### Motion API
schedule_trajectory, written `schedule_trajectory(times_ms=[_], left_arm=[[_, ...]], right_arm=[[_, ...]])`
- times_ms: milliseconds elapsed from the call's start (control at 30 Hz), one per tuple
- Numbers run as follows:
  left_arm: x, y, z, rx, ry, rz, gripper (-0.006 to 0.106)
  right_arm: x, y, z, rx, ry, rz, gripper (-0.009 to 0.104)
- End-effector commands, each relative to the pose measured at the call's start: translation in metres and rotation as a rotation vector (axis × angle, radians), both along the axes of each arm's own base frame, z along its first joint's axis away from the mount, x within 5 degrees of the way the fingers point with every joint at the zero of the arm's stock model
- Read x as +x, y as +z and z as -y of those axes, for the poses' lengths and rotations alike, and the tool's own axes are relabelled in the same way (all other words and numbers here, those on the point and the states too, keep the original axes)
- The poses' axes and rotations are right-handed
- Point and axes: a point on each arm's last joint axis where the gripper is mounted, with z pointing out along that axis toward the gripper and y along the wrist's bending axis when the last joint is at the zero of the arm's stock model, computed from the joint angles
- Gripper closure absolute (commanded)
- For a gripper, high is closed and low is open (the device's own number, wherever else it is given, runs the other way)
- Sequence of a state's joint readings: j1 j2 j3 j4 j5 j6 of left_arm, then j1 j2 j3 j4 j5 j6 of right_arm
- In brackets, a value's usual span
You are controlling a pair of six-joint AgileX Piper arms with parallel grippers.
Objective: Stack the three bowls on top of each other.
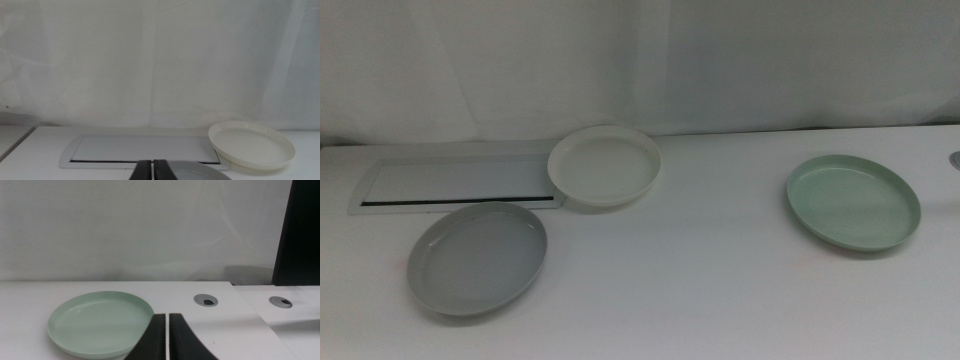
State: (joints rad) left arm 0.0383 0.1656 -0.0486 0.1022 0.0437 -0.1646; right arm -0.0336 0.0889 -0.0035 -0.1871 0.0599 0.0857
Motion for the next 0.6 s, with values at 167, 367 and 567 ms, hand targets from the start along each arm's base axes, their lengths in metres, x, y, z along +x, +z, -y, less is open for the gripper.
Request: schedule_trajectory(times_ms=[167, 367, 567], left_arm=[[-0.0003, -0.0017, -0.0002, -0.009, 0.004, -0.007, 0.103], [-0.0002, -0.0007, -0.0001, -0.011, 0.003, 0.004, 0.072], [-0.0001, 0.0002, 0.0, -0.117, 0.009, 0.019, 0.008]], right_arm=[[-0.0001, -0.0035, 0.0, 0.01, -0.003, 0.004, 0.098], [0.0, -0.0014, -0.0005, 0.072, 0.0, 0.03, 0.086], [0.0, 0.0025, -0.0008, 0.149, 0.003, 0.075, 0.003]])
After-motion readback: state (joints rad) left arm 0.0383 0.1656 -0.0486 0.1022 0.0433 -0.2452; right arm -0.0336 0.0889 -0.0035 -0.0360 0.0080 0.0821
